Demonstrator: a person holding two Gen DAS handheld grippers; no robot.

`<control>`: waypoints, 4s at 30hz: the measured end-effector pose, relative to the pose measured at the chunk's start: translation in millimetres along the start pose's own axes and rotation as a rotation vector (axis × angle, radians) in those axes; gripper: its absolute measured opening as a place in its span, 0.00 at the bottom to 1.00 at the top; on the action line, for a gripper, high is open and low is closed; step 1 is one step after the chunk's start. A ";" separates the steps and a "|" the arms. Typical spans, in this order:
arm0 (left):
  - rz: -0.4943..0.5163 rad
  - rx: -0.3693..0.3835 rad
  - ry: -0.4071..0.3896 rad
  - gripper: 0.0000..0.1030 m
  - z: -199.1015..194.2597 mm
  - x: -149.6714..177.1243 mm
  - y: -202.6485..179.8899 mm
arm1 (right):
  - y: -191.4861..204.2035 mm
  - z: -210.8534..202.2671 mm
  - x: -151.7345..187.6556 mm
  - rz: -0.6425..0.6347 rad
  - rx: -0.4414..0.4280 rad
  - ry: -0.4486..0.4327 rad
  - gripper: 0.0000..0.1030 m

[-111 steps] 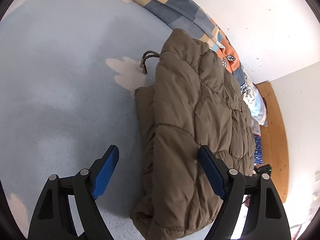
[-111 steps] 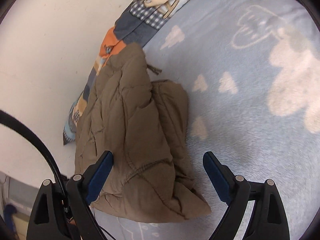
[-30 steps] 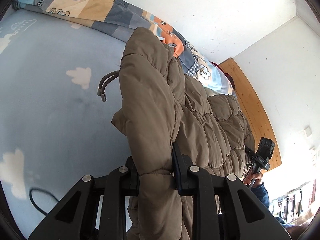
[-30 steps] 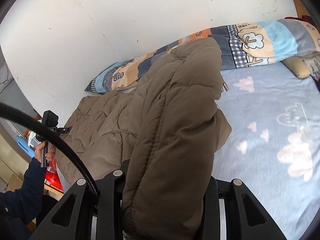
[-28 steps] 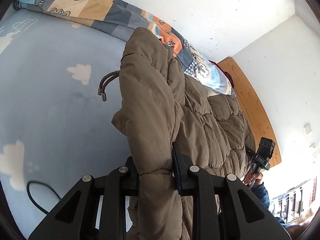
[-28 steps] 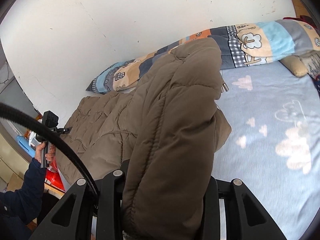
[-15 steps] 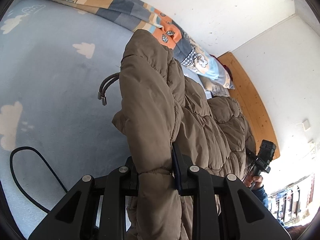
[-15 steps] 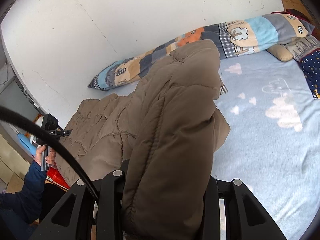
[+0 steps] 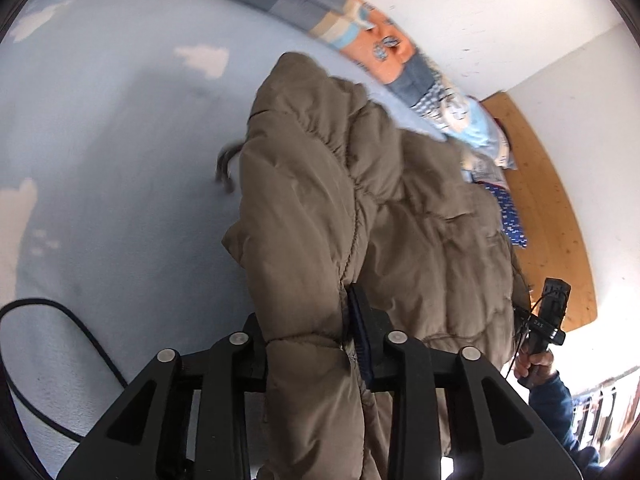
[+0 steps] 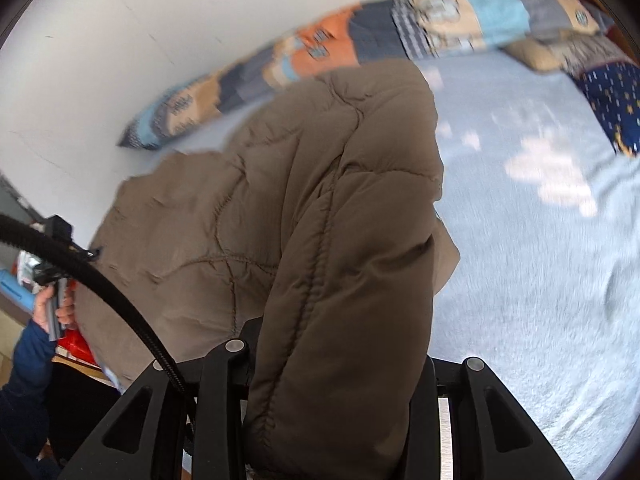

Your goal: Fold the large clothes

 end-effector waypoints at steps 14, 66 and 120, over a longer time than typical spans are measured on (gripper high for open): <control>-0.167 -0.026 -0.169 0.59 -49.7 -10.8 34.9 | -41.2 -6.3 22.1 0.141 0.071 0.079 0.76; 0.343 -0.618 -0.258 1.00 39.7 115.2 -115.1 | 89.5 69.4 39.7 -0.218 0.309 0.006 0.96; 0.136 -0.610 -0.268 1.00 -66.8 149.6 -81.8 | 58.8 -55.6 59.4 0.020 0.277 -0.143 0.89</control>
Point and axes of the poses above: each gripper's, at about its wrist camera, not at the fingertips, and z roughly the way its jaws point, y to its left, x to its underside, the point moved 10 cm from there along z, roughly the way its jaws point, and after that the axes turned 3 degrees about -y, right-handed, at the moved point
